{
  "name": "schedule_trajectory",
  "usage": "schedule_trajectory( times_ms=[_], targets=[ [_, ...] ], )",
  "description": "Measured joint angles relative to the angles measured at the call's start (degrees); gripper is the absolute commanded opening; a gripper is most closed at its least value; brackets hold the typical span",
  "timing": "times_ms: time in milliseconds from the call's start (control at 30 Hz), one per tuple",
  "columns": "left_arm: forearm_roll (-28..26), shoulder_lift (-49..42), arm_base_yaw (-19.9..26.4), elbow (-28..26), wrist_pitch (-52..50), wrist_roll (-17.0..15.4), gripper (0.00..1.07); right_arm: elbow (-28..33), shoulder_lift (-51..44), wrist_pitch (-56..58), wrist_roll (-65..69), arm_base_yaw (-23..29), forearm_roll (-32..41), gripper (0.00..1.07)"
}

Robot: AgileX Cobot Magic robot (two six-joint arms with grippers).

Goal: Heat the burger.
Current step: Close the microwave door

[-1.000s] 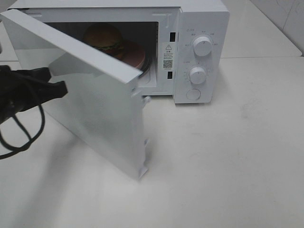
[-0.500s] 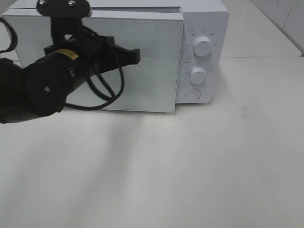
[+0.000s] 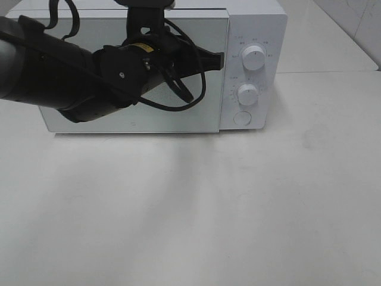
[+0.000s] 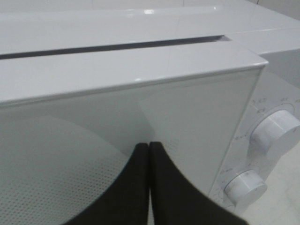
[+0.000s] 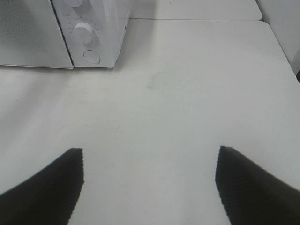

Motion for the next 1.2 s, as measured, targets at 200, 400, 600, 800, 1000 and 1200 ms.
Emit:
schedule_trajectory(
  times_ms=[200, 400, 600, 800, 1000, 1200],
  targets=[
    [-4.3, 2.0, -0.2, -3.1, 0.8, 5.1, 0.00, 0.0, 0.0, 0.0, 0.0, 0.0, 0.0, 0.75],
    [-4.9, 2.3, -0.2, -3.9, 1.9, 6.8, 0.00, 0.0, 0.0, 0.0, 0.0, 0.0, 0.0, 0.75],
    [-6.3, 1.1, -1.5, -2.3, 0.8, 10.8, 0.00, 0.0, 0.0, 0.0, 0.0, 0.0, 0.0, 0.75],
    [-10.6, -3.8, -4.2, 4.1, -0.4, 15.5, 0.00, 0.0, 0.0, 0.0, 0.0, 0.0, 0.0, 0.75],
    [-23.8, -11.6, -5.3, 12.8, 5.9, 26.0, 0.84, 0.0, 0.0, 0.0, 0.0, 0.0, 0.0, 0.75],
    [-34.0, -16.1, -5.3, 16.2, 9.3, 35.9, 0.99, 0.0, 0.0, 0.0, 0.0, 0.0, 0.0, 0.75]
  ],
)
